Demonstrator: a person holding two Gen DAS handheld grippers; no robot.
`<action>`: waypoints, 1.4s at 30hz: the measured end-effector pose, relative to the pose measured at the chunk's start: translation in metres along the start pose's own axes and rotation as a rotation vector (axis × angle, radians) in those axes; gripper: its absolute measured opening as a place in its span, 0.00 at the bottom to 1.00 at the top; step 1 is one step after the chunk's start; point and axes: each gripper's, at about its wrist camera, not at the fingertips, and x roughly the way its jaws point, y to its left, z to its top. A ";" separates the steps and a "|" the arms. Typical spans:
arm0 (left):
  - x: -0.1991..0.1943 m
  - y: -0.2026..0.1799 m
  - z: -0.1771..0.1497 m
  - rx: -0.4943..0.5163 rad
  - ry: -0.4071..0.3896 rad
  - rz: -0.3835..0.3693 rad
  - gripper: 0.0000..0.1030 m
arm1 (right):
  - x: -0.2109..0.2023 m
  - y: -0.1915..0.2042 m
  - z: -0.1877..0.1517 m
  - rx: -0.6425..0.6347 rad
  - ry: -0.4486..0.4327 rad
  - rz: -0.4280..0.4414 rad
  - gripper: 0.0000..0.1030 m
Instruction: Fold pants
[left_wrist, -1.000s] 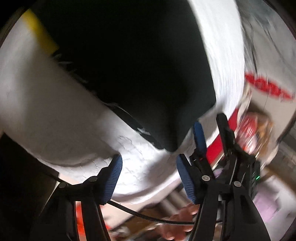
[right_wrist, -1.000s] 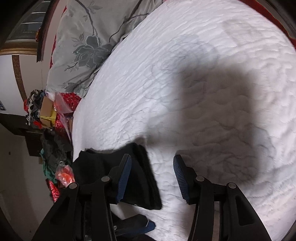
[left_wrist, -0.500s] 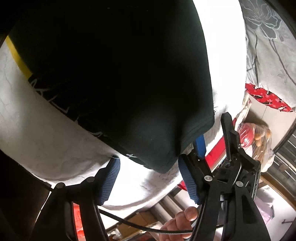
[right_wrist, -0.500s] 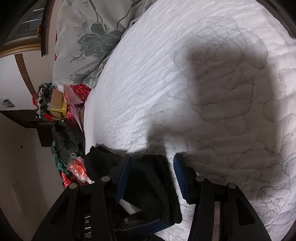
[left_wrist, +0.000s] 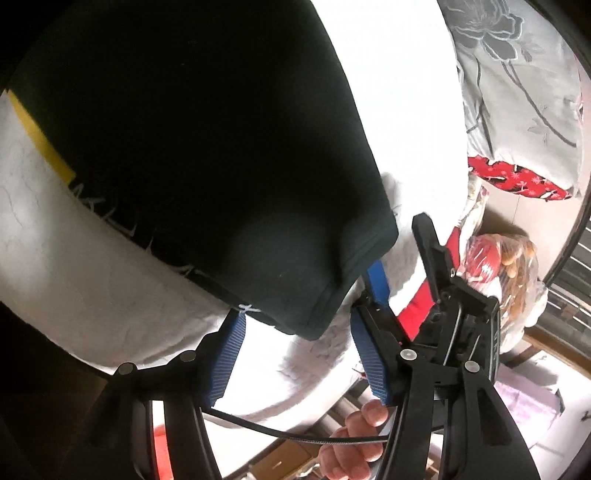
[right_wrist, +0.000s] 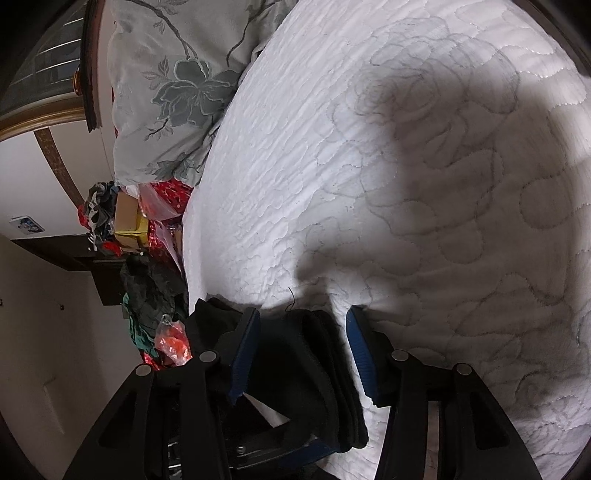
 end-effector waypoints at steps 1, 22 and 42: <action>0.000 0.003 0.001 -0.012 0.005 -0.008 0.56 | 0.000 0.000 0.000 -0.001 -0.001 0.000 0.49; 0.000 0.003 0.013 0.035 0.014 0.022 0.36 | 0.002 -0.003 -0.002 -0.008 -0.002 0.048 0.50; 0.003 -0.002 0.032 0.021 0.131 -0.022 0.11 | 0.000 0.031 -0.018 -0.100 -0.068 -0.168 0.13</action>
